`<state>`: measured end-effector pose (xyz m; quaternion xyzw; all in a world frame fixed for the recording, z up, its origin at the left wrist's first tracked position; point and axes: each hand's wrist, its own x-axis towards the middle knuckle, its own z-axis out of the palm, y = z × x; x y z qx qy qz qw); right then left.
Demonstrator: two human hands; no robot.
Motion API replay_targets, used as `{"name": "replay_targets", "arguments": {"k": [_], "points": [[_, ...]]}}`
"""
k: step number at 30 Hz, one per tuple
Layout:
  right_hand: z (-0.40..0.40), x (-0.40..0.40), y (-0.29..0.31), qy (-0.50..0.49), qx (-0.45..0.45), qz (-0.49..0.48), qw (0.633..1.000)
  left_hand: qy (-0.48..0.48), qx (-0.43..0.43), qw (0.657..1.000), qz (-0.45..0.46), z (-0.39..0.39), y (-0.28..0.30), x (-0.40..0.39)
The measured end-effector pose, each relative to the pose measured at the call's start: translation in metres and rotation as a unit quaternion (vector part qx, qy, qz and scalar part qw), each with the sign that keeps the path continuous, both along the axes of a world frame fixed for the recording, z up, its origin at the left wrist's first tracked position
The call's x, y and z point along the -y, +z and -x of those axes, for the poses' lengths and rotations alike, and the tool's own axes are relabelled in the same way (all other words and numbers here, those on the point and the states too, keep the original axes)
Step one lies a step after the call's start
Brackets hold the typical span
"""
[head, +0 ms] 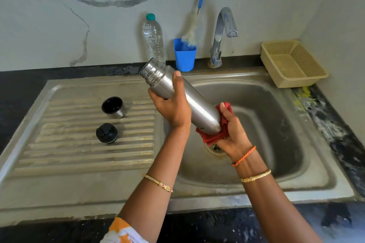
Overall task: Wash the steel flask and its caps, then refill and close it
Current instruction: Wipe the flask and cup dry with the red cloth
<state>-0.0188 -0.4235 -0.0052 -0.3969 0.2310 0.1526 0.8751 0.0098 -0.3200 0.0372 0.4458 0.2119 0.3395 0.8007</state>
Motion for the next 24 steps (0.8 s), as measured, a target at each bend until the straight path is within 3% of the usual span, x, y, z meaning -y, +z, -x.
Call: {"name": "replay_targets", "arguments": {"k": [6,11,20,24], "points": [[0.011,0.008,-0.005,-0.004,-0.013,0.033,0.999,-0.007,-0.007,0.997,-0.073,-0.007,-0.001,-0.003],[0.001,0.016,-0.014,-0.008,-0.046,-0.050,0.998,-0.043,0.003,0.998,-0.055,0.001,-0.009,0.004],[0.013,0.019,-0.016,0.014,-0.051,-0.074,0.996,-0.033,0.018,0.985,-0.171,-0.005,-0.014,0.000],[0.010,0.022,-0.020,0.020,-0.074,-0.103,0.992,-0.081,0.037,0.977,-0.196,0.002,-0.015,0.004]]}}
